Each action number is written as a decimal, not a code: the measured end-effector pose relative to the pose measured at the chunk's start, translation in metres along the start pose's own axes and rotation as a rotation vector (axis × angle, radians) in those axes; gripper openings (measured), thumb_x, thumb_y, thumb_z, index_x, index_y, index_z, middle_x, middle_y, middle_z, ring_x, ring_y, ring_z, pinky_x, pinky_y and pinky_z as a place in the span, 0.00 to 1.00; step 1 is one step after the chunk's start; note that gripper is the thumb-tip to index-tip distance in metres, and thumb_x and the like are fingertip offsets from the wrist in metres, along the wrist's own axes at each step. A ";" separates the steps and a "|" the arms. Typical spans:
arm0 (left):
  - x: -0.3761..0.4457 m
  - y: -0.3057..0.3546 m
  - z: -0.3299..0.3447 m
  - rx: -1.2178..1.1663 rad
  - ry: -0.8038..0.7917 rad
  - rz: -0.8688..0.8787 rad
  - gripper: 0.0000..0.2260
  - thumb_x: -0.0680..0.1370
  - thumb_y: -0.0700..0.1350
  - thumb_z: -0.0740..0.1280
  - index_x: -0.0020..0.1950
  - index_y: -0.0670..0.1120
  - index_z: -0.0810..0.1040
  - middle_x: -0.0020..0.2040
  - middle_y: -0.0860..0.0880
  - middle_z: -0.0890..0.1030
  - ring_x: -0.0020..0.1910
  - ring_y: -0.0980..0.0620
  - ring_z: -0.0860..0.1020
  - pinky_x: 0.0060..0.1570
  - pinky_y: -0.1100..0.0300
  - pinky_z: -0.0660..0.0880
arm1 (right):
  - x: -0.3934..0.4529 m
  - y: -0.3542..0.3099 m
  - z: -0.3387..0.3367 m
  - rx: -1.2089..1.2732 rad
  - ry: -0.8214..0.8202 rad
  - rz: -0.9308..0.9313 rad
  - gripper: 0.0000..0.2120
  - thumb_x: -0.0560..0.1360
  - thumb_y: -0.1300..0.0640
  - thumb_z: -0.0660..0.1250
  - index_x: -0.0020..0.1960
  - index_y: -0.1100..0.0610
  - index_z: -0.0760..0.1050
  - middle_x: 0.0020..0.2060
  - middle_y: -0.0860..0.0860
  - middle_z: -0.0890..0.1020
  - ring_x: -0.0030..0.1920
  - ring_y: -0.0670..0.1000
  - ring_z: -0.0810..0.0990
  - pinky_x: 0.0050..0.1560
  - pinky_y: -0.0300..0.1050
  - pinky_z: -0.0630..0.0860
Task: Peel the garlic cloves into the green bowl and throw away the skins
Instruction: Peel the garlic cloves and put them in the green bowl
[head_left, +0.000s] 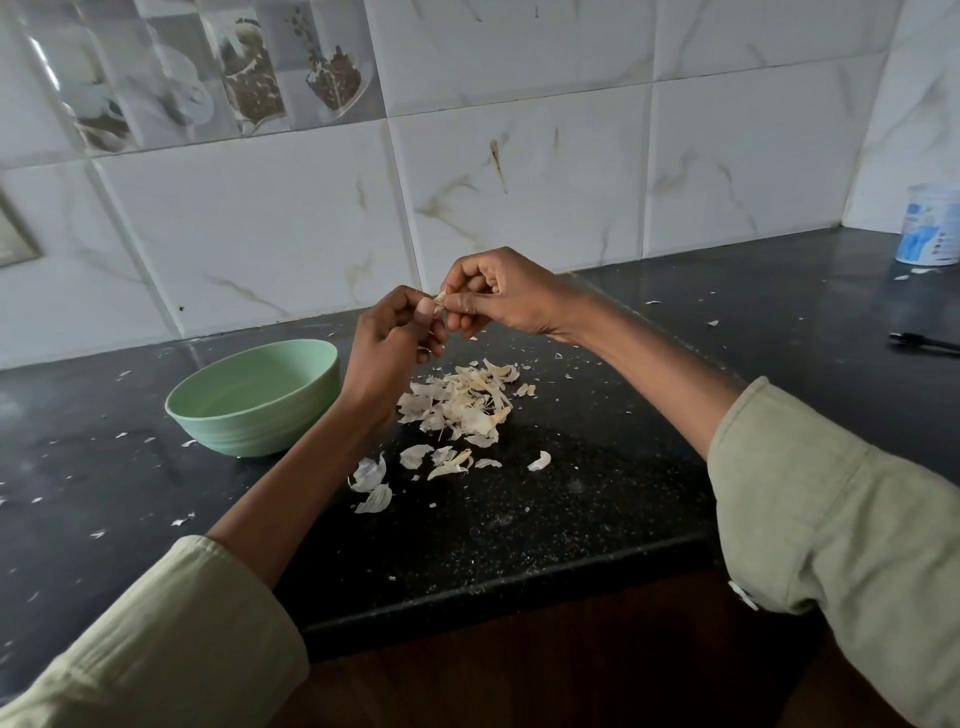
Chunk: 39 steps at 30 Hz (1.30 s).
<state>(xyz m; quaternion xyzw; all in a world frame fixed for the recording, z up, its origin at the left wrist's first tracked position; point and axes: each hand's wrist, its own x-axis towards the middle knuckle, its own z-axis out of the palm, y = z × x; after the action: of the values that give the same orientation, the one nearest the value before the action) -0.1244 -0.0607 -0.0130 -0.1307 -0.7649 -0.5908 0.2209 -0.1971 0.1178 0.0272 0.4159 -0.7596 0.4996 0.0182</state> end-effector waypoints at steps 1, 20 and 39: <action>0.000 0.000 0.000 -0.039 -0.012 -0.024 0.08 0.87 0.42 0.61 0.51 0.42 0.77 0.42 0.46 0.81 0.38 0.53 0.77 0.41 0.59 0.71 | -0.001 -0.001 0.000 -0.022 -0.004 -0.021 0.08 0.80 0.66 0.69 0.56 0.70 0.77 0.40 0.57 0.85 0.40 0.52 0.84 0.46 0.48 0.85; -0.004 0.006 0.010 -0.036 -0.047 -0.055 0.18 0.89 0.50 0.56 0.49 0.39 0.77 0.39 0.44 0.81 0.33 0.52 0.76 0.33 0.63 0.71 | -0.006 -0.015 -0.003 -0.021 -0.060 0.039 0.05 0.81 0.64 0.63 0.48 0.61 0.76 0.37 0.52 0.80 0.39 0.48 0.80 0.43 0.45 0.79; 0.001 0.003 0.003 0.087 0.090 0.069 0.10 0.80 0.46 0.74 0.55 0.40 0.82 0.44 0.45 0.87 0.36 0.48 0.85 0.31 0.61 0.76 | -0.004 -0.005 -0.013 -0.105 -0.104 0.136 0.05 0.80 0.59 0.70 0.48 0.61 0.79 0.42 0.58 0.85 0.41 0.50 0.83 0.46 0.46 0.82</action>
<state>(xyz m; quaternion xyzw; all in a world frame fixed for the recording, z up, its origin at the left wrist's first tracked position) -0.1244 -0.0571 -0.0112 -0.1206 -0.7742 -0.5542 0.2809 -0.1967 0.1298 0.0356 0.3871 -0.8112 0.4370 -0.0337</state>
